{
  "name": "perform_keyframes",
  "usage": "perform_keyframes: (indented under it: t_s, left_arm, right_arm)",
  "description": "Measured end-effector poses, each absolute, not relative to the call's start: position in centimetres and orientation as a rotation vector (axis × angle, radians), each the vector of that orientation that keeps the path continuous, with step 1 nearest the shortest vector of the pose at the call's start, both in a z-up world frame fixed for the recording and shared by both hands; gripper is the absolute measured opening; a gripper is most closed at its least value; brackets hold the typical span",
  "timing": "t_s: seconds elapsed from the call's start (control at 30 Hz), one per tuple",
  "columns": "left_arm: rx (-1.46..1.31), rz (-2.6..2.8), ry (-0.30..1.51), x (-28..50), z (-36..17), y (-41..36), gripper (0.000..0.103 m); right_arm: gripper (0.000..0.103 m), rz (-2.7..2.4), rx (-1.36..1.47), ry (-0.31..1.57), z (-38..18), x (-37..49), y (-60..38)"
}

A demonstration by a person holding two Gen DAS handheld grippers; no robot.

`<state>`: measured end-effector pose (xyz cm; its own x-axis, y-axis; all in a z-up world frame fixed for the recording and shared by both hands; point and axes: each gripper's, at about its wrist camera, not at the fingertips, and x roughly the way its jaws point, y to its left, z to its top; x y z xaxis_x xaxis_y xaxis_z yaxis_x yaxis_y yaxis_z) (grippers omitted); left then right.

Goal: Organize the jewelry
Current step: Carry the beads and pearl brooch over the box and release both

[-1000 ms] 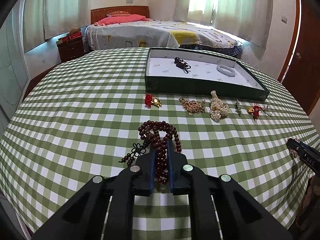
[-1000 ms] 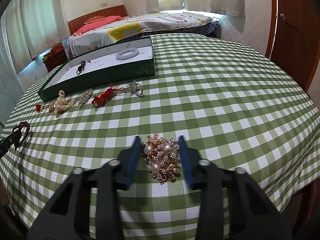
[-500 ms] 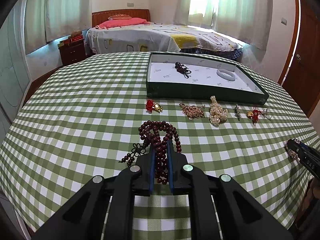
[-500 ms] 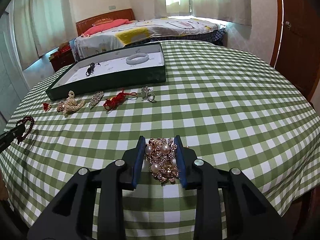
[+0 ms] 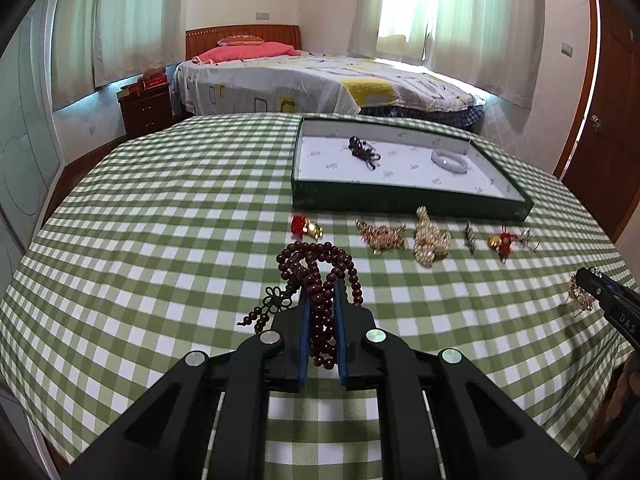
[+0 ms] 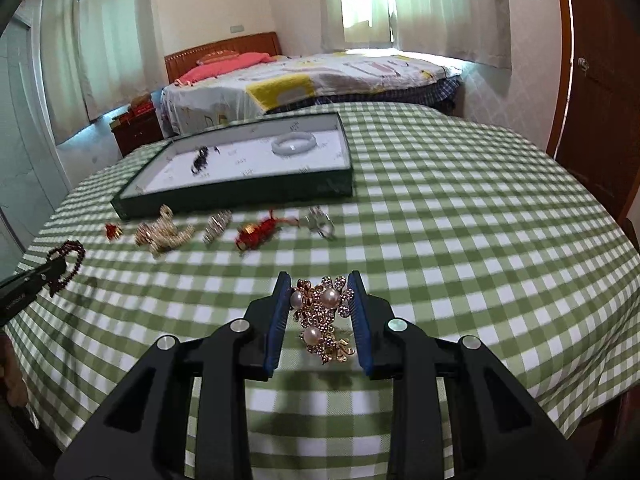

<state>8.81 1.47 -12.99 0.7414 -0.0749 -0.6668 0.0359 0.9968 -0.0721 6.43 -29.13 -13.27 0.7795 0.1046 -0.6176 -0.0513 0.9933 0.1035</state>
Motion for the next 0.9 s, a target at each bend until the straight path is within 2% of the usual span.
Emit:
perform_keyframes:
  t_s: [0.27, 0.5, 0.73, 0.9]
  left_arm:
    - [-0.052, -0.112, 0.646, 10.7, -9.4, 0.1, 0.011]
    - [-0.044, -0.172, 0.582, 15.3, -7.5, -2.0, 0.011]
    - [-0.023, -0.200, 0.564, 21.5, -7.4, -4.4, 0.011]
    - [-0.007, -0.181, 0.599, 25.1, -9.2, -5.1, 0.011]
  right_arm:
    - [0.029, 0.149, 0.083, 0.566, -8.9, 9.6, -27.4]
    - [0.029, 0.201, 0.083, 0.513, -6.9, 15.1, -25.7]
    - [0.029, 0.203, 0.098, 0.531, -7.9, 21.2, -25.0]
    - [0.029, 0.176, 0.086, 0.593, -10.2, 24.9, -25.3]
